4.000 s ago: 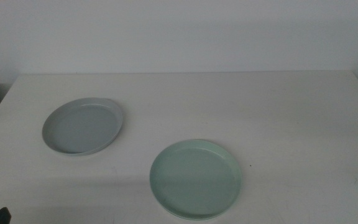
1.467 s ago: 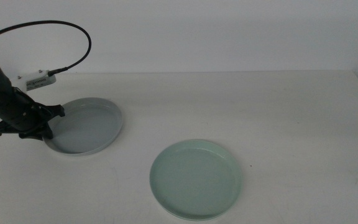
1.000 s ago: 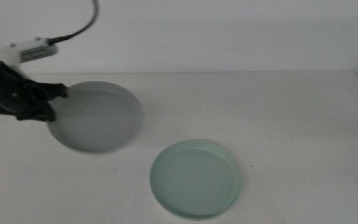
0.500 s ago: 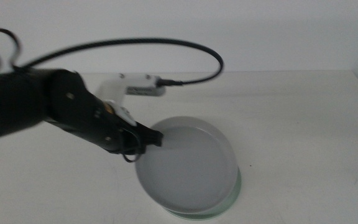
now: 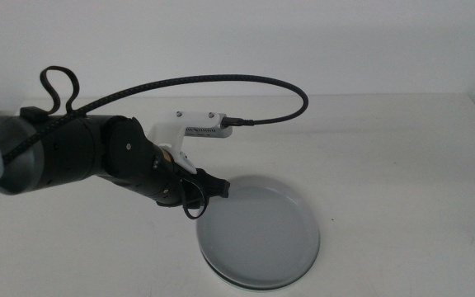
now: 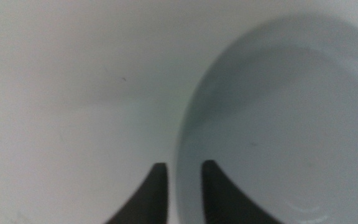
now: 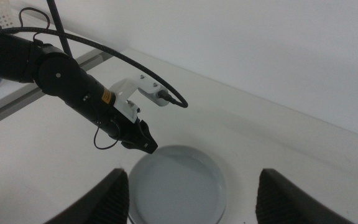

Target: Stack the three bowls on top of each other.

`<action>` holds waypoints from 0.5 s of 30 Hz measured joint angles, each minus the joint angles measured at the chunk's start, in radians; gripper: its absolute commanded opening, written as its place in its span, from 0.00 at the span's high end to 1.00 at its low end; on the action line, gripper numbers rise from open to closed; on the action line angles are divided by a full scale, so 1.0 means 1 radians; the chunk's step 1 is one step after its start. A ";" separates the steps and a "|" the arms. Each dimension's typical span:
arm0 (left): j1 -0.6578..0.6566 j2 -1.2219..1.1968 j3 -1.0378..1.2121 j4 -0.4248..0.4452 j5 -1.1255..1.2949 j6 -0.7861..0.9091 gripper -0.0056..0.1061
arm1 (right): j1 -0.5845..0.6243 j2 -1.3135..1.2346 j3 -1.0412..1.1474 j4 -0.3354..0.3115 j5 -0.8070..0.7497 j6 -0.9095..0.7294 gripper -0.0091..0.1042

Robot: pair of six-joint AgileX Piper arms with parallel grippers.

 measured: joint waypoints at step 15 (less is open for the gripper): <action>0.000 -0.238 0.000 0.159 -0.025 0.053 0.26 | 0.000 0.000 0.000 0.000 0.000 0.000 0.46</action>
